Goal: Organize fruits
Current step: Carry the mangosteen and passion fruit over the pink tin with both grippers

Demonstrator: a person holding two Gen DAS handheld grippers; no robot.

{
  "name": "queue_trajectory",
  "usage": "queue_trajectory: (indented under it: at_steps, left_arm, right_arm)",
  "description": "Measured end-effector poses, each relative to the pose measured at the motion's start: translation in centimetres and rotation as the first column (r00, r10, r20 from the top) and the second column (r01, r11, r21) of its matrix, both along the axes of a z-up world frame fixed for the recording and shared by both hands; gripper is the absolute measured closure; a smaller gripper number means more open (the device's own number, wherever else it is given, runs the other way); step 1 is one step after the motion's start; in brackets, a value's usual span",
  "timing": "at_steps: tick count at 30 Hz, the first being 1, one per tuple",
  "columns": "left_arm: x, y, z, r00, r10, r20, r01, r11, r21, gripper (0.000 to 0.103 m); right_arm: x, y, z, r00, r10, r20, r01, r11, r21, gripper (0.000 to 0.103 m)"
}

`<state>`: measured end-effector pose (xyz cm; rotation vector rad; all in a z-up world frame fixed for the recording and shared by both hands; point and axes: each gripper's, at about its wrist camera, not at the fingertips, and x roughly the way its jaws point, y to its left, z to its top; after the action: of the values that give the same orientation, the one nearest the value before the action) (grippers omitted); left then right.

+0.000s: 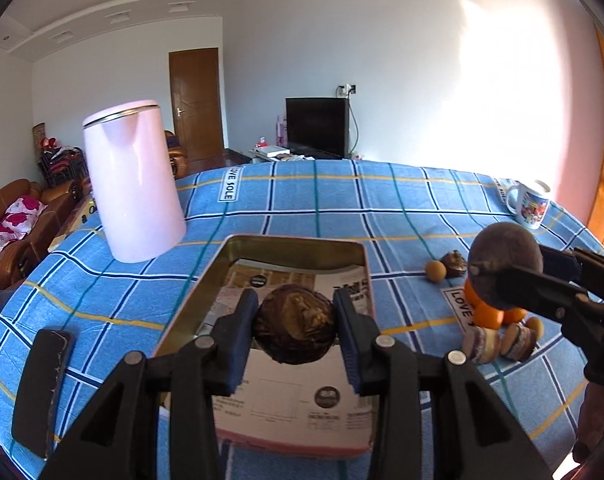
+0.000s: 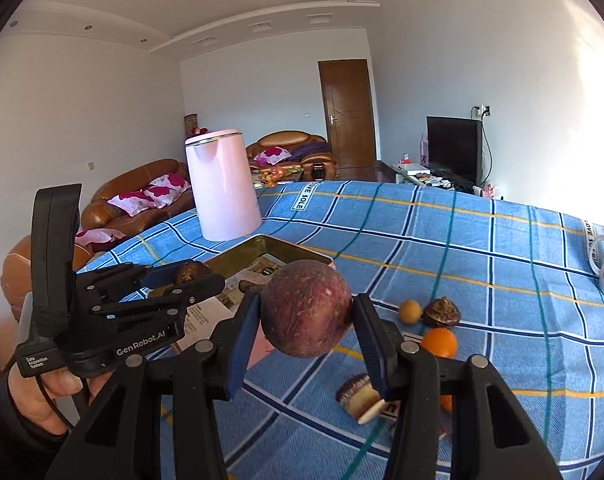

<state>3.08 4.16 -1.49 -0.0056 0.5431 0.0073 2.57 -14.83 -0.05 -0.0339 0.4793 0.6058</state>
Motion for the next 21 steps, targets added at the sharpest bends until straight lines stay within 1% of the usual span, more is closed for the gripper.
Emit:
queue_trajectory:
  at_steps: [4, 7, 14, 21]
  left_arm:
    - [1.2, 1.5, -0.4, 1.000, 0.028, -0.009, -0.028, 1.000, -0.001, 0.063]
    - [2.1, 2.5, -0.6, 0.999, 0.042, -0.022, -0.042, 0.999, -0.012, 0.063]
    - [3.4, 3.7, -1.5, 0.997, 0.068, -0.048, -0.069, 0.998, -0.003, 0.063]
    - [4.1, 4.4, -2.4, 0.993, 0.080, -0.082, -0.081, 0.997, -0.008, 0.063]
  right_arm:
    - [1.6, 2.6, 0.1, 0.999, 0.043, -0.020, -0.043, 0.999, -0.003, 0.053]
    - [2.9, 4.5, 0.0, 0.998, 0.056, -0.033, -0.057, 0.998, -0.019, 0.053]
    - [5.3, 7.5, -1.7, 0.995, 0.073, -0.074, -0.076, 0.996, -0.048, 0.053]
    - [6.1, 9.5, -3.5, 0.990, 0.093, -0.105, -0.102, 0.991, -0.089, 0.053]
